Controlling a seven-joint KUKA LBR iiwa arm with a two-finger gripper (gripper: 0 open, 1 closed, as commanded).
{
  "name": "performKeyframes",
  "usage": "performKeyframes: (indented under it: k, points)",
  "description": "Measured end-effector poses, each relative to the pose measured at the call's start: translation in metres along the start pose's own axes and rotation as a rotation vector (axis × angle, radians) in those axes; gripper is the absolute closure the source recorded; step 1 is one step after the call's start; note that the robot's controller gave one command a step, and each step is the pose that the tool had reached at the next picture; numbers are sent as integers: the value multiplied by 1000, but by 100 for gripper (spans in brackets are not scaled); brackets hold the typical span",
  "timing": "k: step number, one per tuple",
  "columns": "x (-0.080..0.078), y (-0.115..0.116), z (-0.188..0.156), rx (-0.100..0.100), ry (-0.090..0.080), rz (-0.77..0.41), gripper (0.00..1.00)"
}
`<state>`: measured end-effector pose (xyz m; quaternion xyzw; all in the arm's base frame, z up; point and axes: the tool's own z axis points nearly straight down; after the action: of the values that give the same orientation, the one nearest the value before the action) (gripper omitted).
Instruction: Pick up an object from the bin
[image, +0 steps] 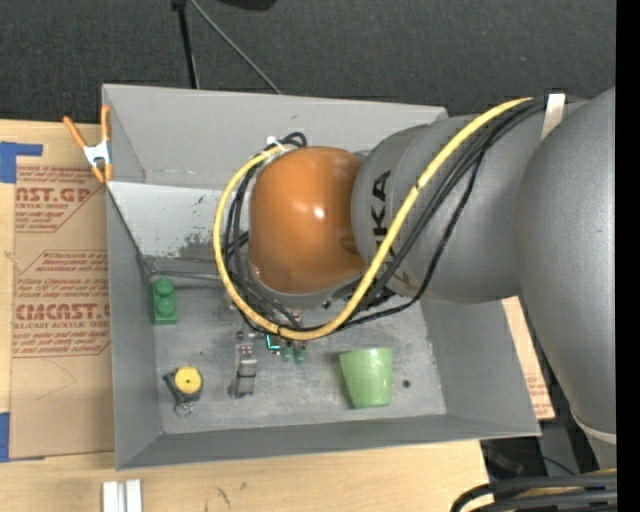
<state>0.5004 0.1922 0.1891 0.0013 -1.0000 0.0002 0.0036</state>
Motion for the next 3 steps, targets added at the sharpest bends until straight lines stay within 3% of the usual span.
performKeyframes:
  k: [1, 2, 3]
  points:
    - [3, 29, 124, 1, 0, 48, 0]
    - [1, 28, 120, -2, -6, 50, 100]
    - [19, 22, 7, -1, -13, -242, 100]
